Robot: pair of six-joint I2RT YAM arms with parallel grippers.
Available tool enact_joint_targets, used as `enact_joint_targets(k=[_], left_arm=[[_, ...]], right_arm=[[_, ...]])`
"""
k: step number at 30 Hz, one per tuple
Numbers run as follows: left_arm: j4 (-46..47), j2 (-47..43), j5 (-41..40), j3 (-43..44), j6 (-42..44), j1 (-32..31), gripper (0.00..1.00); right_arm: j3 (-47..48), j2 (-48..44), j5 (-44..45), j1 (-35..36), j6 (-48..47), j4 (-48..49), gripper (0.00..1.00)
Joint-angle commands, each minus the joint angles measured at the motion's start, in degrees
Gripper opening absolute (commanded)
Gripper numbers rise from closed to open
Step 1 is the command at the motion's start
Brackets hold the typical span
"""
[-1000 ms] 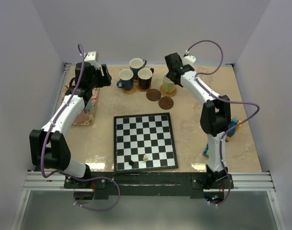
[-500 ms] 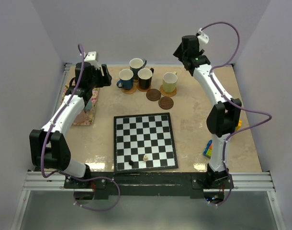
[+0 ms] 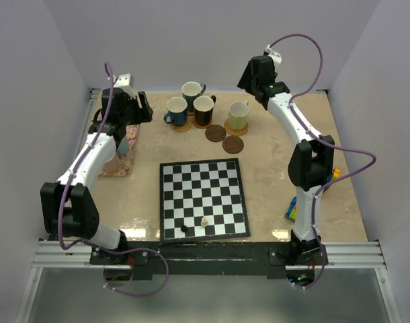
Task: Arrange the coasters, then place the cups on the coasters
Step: Pick up the cup from the tray.
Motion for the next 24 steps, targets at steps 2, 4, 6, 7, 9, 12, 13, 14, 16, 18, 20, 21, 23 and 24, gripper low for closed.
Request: enact_joint_targets(k=[2, 4, 6, 7, 9, 12, 13, 14, 16, 18, 20, 21, 23, 24], left_arm=[[-3.2, -1.3, -1.6, 1.0, -1.7, 4.0, 0.72], [-4.1, -1.6, -2.1, 0.9, -1.6, 5.5, 0.72], [-5.2, -1.3, -2.5, 1.0, -1.5, 7.7, 0.71], [-5.6, -0.9, -2.9, 1.1, -1.5, 8.5, 0.71], [-6.9, 0.2, -3.3, 1.7, -1.6, 10.3, 0.71], [-9.5, 2.0, -3.3, 3.5, -1.5, 12.8, 0.70], [-10.2, 2.5, -3.3, 4.0, -1.2, 13.6, 0.70], [-11.1, 3.2, -3.3, 4.4, -0.8, 14.2, 0.70], [-13.3, 4.5, -3.3, 6.3, -0.4, 15.5, 0.70], [-15.0, 5.8, -4.8, 7.0, 0.4, 16.2, 0.70], [-15.5, 6.5, -4.5, 6.9, 1.0, 16.8, 0.70], [-15.6, 6.9, -4.2, 6.9, 1.1, 17.2, 0.70], [-16.4, 7.8, -4.3, 7.1, 1.2, 17.5, 0.70], [-17.0, 8.4, -4.7, 7.3, 1.2, 17.7, 0.70]], right_arm=[[2.2, -1.4, 0.2, 0.0, -4.9, 4.0, 0.63], [3.0, 0.0, -1.7, -0.4, -6.1, 5.4, 0.57], [5.6, 2.2, -3.0, -0.7, -6.3, 4.8, 0.55], [7.3, 3.6, -3.0, -0.9, -6.3, 3.9, 0.54], [10.8, 6.1, -2.2, -1.2, -6.5, 1.1, 0.53], [15.5, 9.2, -2.1, -1.5, -7.2, -1.9, 0.53], [16.1, 9.9, -2.2, -1.7, -7.5, -2.6, 0.53], [16.6, 10.5, -2.2, -1.9, -7.7, -3.2, 0.53], [17.4, 11.7, -2.2, -2.1, -7.9, -4.4, 0.54], [17.4, 12.4, -2.4, -2.4, -8.6, -4.9, 0.54], [17.2, 13.0, -3.2, -2.6, -9.3, -4.8, 0.53], [17.1, 13.2, -3.4, -2.6, -9.4, -4.7, 0.52], [17.0, 13.6, -3.5, -2.6, -9.5, -4.6, 0.52], [17.1, 14.0, -3.5, -2.6, -9.6, -4.6, 0.51]])
